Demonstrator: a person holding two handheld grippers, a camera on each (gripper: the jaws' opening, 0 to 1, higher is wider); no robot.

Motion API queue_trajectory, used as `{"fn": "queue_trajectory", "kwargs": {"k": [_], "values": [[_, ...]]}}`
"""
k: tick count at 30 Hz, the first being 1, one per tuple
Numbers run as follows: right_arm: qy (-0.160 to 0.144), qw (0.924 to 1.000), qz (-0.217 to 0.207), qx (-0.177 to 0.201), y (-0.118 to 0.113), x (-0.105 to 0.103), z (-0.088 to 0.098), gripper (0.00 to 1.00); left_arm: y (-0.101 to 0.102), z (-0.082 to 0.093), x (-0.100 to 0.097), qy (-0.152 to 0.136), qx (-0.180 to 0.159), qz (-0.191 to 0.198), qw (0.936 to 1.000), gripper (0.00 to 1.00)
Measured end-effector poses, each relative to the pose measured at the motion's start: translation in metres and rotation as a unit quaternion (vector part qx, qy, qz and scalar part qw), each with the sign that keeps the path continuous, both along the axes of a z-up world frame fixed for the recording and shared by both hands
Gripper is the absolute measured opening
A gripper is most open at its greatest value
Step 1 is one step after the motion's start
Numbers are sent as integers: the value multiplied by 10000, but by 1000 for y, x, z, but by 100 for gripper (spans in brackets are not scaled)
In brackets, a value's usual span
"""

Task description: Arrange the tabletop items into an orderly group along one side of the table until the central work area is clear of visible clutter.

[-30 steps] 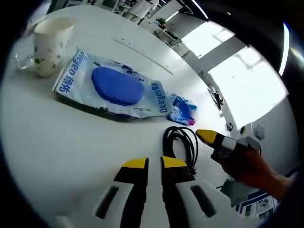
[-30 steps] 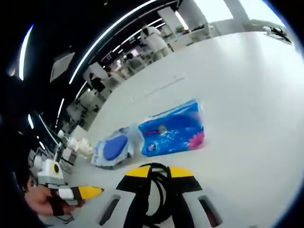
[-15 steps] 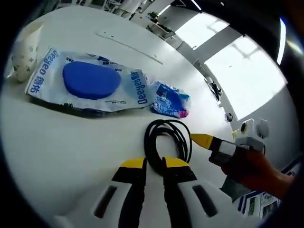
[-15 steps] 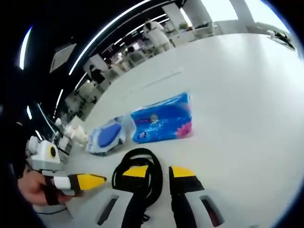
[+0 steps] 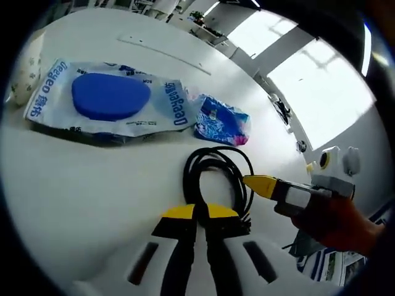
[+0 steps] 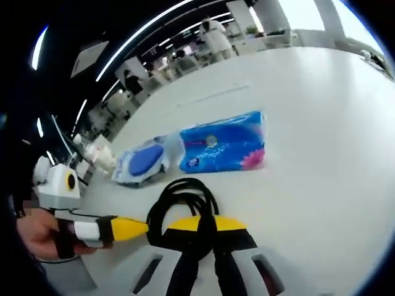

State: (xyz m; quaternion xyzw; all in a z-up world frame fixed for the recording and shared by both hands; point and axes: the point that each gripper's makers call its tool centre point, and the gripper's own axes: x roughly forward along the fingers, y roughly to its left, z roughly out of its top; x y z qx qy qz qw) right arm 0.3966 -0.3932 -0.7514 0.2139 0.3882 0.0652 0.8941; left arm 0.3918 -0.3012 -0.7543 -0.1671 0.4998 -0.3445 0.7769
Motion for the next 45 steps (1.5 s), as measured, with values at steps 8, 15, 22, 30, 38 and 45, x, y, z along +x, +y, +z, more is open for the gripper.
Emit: {"fn": "queue_trajectory", "kwargs": {"k": [8, 15, 22, 30, 38, 45], "values": [[6, 9999, 106, 49, 13, 0, -1, 1, 11, -1, 0, -25, 67, 85, 9999, 1], [13, 9994, 323, 103, 33, 5, -1, 2, 26, -2, 6, -27, 128, 266, 9996, 0], [41, 9992, 359, 163, 33, 5, 0, 4, 30, 0, 7, 1, 94, 386, 9992, 0], [-177, 9993, 257, 192, 9, 5, 15, 11, 37, 6, 11, -209, 139, 249, 9994, 2], [-195, 9996, -146, 115, -29, 10, 17, 10, 54, 7, 15, -658, 500, -185, 9964, 5], [-92, 9975, -704, -52, -67, 22, 14, 9, 76, 14, 13, -829, 583, -248, 9945, 6]]}}
